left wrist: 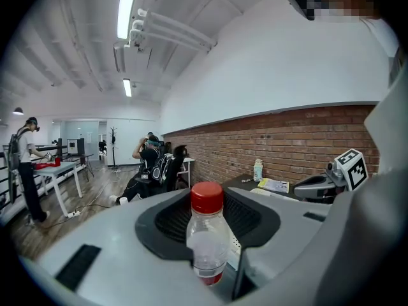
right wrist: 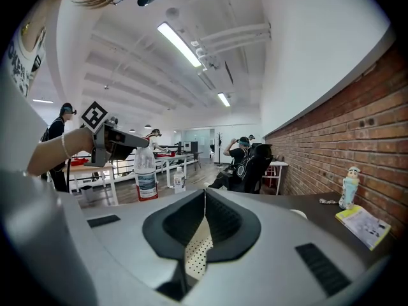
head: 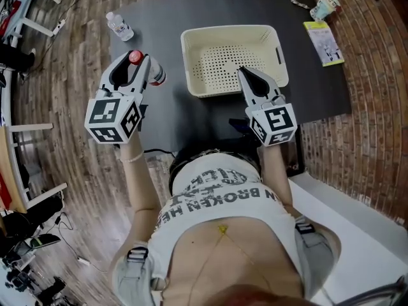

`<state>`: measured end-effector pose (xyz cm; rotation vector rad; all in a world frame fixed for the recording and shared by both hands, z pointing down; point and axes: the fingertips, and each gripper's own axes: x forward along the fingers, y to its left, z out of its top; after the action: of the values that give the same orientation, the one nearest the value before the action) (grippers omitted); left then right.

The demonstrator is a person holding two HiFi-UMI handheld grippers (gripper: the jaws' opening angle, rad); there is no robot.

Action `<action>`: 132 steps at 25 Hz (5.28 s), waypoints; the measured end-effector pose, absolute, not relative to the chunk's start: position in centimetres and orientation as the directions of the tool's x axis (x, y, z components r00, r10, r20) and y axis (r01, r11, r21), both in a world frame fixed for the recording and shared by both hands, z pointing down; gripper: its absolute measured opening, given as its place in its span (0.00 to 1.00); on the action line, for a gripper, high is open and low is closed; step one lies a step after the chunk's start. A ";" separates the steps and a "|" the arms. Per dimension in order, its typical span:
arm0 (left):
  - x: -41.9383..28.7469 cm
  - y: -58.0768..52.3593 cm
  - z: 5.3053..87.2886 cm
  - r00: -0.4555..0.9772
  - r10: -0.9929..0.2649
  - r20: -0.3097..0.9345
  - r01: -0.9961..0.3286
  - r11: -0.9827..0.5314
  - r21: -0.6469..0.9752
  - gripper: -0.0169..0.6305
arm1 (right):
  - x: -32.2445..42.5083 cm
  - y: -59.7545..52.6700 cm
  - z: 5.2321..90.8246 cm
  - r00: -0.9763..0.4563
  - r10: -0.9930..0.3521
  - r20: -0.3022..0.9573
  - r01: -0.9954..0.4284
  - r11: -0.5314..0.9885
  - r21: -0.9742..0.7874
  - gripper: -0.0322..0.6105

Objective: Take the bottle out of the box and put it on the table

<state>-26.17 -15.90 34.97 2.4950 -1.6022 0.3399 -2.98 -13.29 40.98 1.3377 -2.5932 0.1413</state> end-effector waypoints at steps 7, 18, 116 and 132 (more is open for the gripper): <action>-26.6 -16.2 35.6 0.403 -0.872 0.278 -0.910 -0.414 0.018 0.27 | -3.3 -13.4 41.4 -0.562 -0.788 0.252 -0.811 0.585 0.021 0.06; -26.6 -16.4 36.3 0.403 -0.867 0.294 -0.909 -0.416 0.021 0.27 | -3.6 -13.9 41.6 -0.572 -0.779 0.257 -0.803 0.596 0.017 0.06; -25.2 -10.4 48.7 0.407 -0.846 0.345 -0.913 -0.387 0.128 0.31 | -4.3 -13.5 44.1 -0.585 -0.749 0.312 -0.793 0.609 -0.024 0.06; -17.1 -10.5 45.7 0.607 -0.758 0.240 -0.794 -0.590 0.146 0.04 | -4.2 -12.1 43.8 -0.627 -0.726 0.283 -0.766 0.640 -0.056 0.06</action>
<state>-17.06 -10.46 45.74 2.5966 -1.2766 0.2230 -4.21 -12.13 43.84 1.2156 -2.6262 0.2506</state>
